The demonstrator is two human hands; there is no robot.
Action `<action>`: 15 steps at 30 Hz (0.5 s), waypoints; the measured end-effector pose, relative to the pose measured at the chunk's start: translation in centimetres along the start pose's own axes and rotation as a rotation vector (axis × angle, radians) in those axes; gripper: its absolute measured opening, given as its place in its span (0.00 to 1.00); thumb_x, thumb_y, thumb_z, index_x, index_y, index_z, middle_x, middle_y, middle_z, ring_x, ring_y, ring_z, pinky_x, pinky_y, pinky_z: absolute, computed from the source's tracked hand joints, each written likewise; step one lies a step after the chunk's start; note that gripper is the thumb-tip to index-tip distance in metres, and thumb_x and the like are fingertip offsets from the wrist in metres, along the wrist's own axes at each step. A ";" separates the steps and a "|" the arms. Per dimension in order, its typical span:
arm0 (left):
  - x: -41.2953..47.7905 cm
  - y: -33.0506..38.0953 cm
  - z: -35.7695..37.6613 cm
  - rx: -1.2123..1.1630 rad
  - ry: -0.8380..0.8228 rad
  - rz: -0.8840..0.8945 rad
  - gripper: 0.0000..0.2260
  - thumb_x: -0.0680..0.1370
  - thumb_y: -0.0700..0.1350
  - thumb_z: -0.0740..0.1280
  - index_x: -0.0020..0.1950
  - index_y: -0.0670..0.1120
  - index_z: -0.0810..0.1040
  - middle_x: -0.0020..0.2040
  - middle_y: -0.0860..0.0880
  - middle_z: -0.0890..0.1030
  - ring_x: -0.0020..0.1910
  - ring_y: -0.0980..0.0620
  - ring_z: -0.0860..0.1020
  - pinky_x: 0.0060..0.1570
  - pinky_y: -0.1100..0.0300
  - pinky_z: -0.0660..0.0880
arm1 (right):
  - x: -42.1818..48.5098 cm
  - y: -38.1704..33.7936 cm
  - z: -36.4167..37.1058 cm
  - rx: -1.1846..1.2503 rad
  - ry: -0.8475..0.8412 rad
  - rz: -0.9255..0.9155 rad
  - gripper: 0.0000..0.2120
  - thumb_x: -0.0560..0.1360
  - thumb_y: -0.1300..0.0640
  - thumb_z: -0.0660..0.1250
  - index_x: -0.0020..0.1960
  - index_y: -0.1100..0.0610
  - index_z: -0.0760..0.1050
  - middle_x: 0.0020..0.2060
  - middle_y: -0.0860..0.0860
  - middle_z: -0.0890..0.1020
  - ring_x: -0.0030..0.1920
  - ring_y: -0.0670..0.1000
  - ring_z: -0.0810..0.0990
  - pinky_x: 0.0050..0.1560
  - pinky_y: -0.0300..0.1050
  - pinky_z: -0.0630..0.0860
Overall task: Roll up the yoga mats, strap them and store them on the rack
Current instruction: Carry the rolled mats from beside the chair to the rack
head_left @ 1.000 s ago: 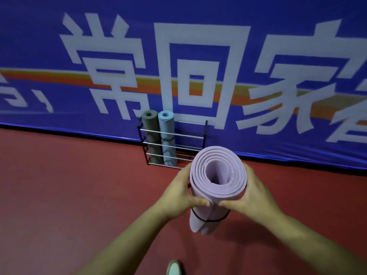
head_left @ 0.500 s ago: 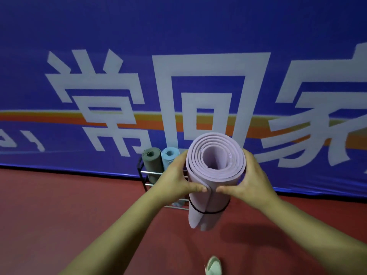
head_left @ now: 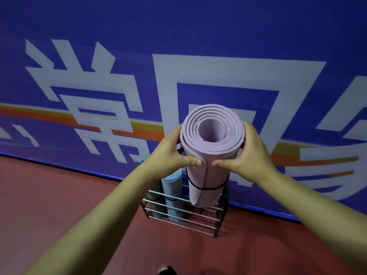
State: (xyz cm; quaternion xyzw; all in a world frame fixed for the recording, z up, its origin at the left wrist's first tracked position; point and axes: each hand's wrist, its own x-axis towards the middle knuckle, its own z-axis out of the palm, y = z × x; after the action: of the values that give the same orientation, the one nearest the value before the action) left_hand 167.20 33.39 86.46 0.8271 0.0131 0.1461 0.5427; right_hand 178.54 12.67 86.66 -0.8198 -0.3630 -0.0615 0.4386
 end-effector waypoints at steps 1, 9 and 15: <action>1.2 -0.9 -0.3 -0.004 -0.004 -0.002 0.42 0.65 0.45 0.82 0.75 0.49 0.66 0.66 0.57 0.77 0.68 0.57 0.73 0.68 0.55 0.71 | 1.1 0.6 0.5 -0.002 -0.007 0.011 0.53 0.51 0.39 0.82 0.70 0.50 0.64 0.62 0.45 0.72 0.63 0.48 0.74 0.63 0.54 0.74; 9.7 -9.7 -3.2 -0.084 -0.074 -0.097 0.40 0.66 0.38 0.81 0.73 0.53 0.67 0.66 0.60 0.77 0.67 0.60 0.74 0.64 0.61 0.72 | 8.3 5.2 6.5 -0.048 -0.088 0.178 0.53 0.49 0.33 0.79 0.68 0.44 0.60 0.62 0.45 0.73 0.61 0.48 0.75 0.59 0.50 0.75; 13.5 -17.3 -4.3 -0.147 -0.162 -0.175 0.45 0.64 0.38 0.82 0.75 0.55 0.63 0.70 0.60 0.74 0.70 0.59 0.71 0.68 0.60 0.70 | 11.5 8.1 11.3 -0.053 -0.187 0.290 0.53 0.47 0.32 0.78 0.68 0.35 0.57 0.61 0.38 0.70 0.58 0.38 0.71 0.53 0.36 0.69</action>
State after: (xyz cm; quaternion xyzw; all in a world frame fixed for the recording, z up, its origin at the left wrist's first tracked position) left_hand 181.41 46.78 75.54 0.7897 0.0306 0.0317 0.6119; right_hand 189.75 24.66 79.19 -0.8771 -0.2784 0.0696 0.3853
